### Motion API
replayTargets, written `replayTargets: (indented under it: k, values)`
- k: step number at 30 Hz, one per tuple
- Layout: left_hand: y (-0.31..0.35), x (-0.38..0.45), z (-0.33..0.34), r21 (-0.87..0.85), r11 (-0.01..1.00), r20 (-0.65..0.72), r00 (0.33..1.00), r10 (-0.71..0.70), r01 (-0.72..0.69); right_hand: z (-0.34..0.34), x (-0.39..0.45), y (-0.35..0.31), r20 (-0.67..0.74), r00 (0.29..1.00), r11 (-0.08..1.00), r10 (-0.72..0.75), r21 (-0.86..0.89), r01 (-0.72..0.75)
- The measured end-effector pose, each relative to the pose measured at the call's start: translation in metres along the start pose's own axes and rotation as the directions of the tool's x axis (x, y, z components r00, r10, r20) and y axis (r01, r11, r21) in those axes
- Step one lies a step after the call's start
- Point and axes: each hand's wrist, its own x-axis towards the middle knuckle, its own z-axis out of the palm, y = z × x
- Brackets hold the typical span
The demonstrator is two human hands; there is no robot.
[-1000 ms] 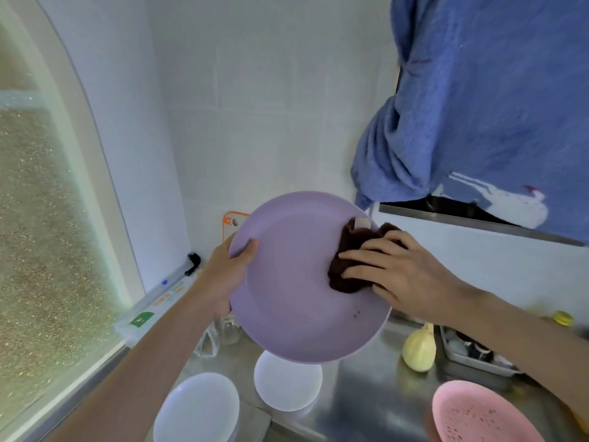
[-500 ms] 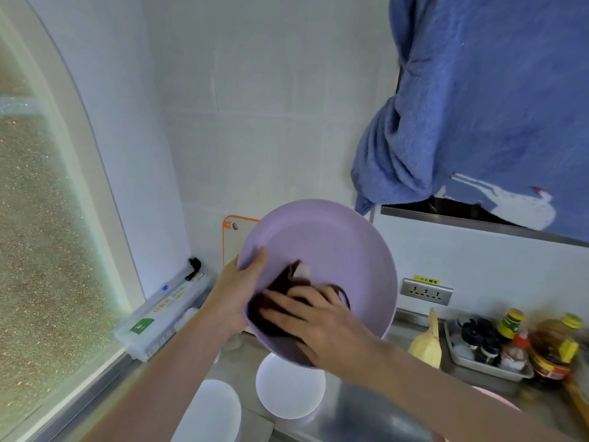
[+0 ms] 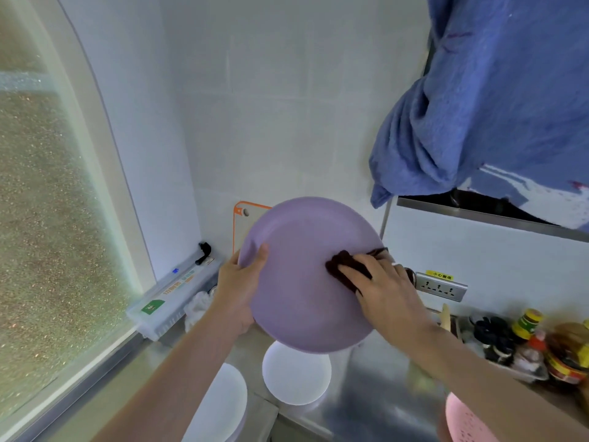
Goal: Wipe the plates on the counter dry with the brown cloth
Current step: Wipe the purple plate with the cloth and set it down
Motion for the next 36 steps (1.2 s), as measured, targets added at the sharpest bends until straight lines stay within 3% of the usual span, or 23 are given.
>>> replayTargets:
  k: [3, 6, 11, 14, 19, 22, 26, 32, 36]
  values:
    - [-0.016, 0.014, 0.014, 0.05, 0.999, -0.044, 0.999, 0.0, 0.002, 0.01, -0.035, -0.007, 0.116, 0.993, 0.986, -0.002, 0.167, -0.018]
    - [-0.041, 0.023, 0.032, 0.139, 0.99, 0.003, 1.0, 0.007, -0.007, 0.021, -0.059, -0.01, 0.253, 0.967, 0.923, -0.033, 0.379, -0.067]
    - [-0.083, 0.033, 0.069, 0.153, 0.986, 0.144, 0.986, -0.082, 0.06, 0.029, -0.082, 0.006, 0.544, 0.837, 0.731, -0.059, 0.594, -0.335]
    - [-0.117, 0.036, 0.086, 0.214, 0.973, 0.152, 0.981, -0.124, 0.09, 0.033, -0.096, 0.036, 0.696, 0.711, 0.684, -0.102, 0.568, -0.458]
    - [-0.182, 0.043, 0.108, 0.192, 0.96, 0.112, 0.968, -0.226, 0.202, 0.045, -0.118, 0.097, 0.843, 0.529, 0.787, -0.101, 0.393, -0.476]
    - [-0.224, 0.043, 0.12, 0.199, 0.926, 0.129, 0.928, -0.35, 0.321, 0.063, -0.134, 0.12, 0.85, 0.525, 0.778, 0.046, 0.299, -0.553]
    - [-0.288, 0.034, 0.132, 0.205, 0.869, 0.059, 0.881, -0.47, 0.45, 0.088, -0.156, 0.131, 0.815, 0.534, 0.664, 0.224, 0.274, -0.696]
    - [-0.356, 0.023, 0.143, 0.128, 0.838, 0.009, 0.844, -0.536, 0.531, 0.111, -0.197, 0.146, 0.892, 0.372, 0.537, 0.256, 0.189, -0.822]
    - [-0.381, 0.024, 0.147, 0.12, 0.822, -0.035, 0.83, -0.556, 0.556, 0.123, -0.225, 0.151, 0.848, 0.428, 0.51, 0.311, 0.231, -0.828]
